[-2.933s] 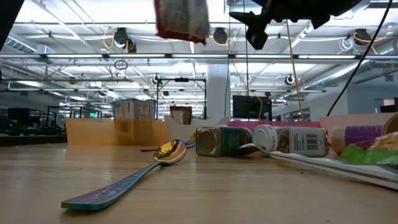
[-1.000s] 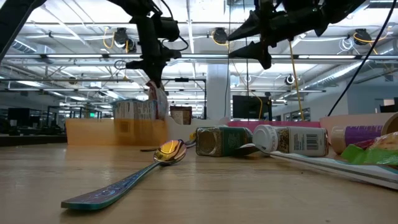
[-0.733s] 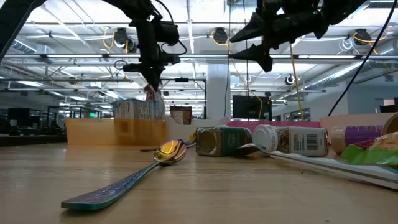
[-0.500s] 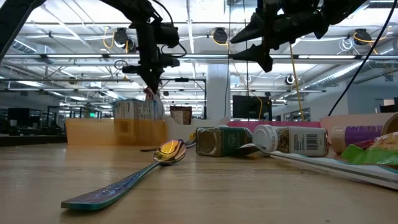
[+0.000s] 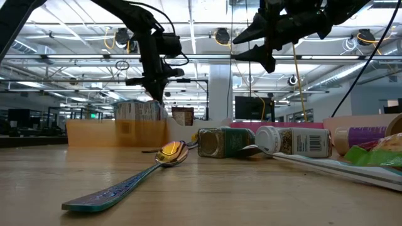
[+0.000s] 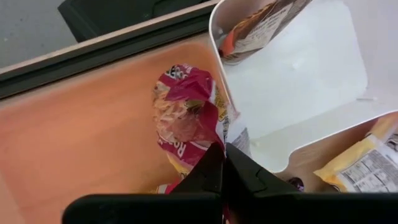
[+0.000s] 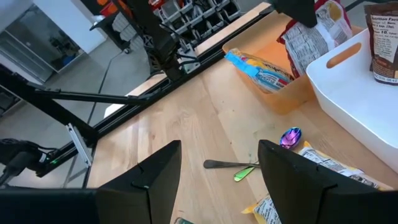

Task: Pick & Place Food Item
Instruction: Put the red noodle pack into the orange bin

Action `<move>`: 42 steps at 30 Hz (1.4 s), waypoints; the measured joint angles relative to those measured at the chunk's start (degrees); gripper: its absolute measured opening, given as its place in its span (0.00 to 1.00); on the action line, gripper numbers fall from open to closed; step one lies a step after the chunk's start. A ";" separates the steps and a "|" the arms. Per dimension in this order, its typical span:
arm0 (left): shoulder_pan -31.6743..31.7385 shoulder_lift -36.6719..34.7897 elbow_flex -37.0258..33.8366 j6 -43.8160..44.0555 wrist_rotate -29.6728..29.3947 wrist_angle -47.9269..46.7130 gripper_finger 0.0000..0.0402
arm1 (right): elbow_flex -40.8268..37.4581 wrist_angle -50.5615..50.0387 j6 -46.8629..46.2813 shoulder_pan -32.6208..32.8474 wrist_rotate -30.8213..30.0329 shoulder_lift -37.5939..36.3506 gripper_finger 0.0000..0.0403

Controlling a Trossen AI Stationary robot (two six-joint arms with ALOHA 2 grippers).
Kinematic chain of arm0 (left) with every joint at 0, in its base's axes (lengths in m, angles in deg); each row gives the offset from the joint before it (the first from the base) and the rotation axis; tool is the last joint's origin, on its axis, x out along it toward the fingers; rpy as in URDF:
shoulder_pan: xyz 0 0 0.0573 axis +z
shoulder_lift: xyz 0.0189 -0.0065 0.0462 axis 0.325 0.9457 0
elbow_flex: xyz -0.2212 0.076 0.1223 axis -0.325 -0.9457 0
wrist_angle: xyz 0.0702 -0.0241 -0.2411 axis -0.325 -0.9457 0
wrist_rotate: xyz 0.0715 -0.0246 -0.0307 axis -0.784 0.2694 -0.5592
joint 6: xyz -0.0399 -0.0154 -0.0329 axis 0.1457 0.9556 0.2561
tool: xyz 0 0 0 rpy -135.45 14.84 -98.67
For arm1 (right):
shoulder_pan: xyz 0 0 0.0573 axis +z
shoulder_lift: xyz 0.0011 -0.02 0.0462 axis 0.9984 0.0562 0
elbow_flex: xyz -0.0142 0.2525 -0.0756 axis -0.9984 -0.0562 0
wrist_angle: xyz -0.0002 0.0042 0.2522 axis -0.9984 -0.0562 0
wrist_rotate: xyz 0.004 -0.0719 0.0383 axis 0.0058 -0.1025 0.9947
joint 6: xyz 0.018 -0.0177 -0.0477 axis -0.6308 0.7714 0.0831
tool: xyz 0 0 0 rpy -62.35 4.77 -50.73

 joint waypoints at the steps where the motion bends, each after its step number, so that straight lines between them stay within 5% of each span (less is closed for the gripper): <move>1: 0.00 0.00 -0.28 0.02 0.02 0.29 0.00 | 0.00 0.00 -0.04 0.00 -0.01 0.00 0.51; 26: 0.17 0.00 -3.99 -0.30 3.32 12.48 0.07 | 0.02 -0.25 -0.52 0.00 0.05 -0.02 0.51; 42: 1.54 0.00 -3.99 0.00 3.09 10.11 0.16 | 0.04 -1.51 -0.52 0.00 0.10 -0.02 0.51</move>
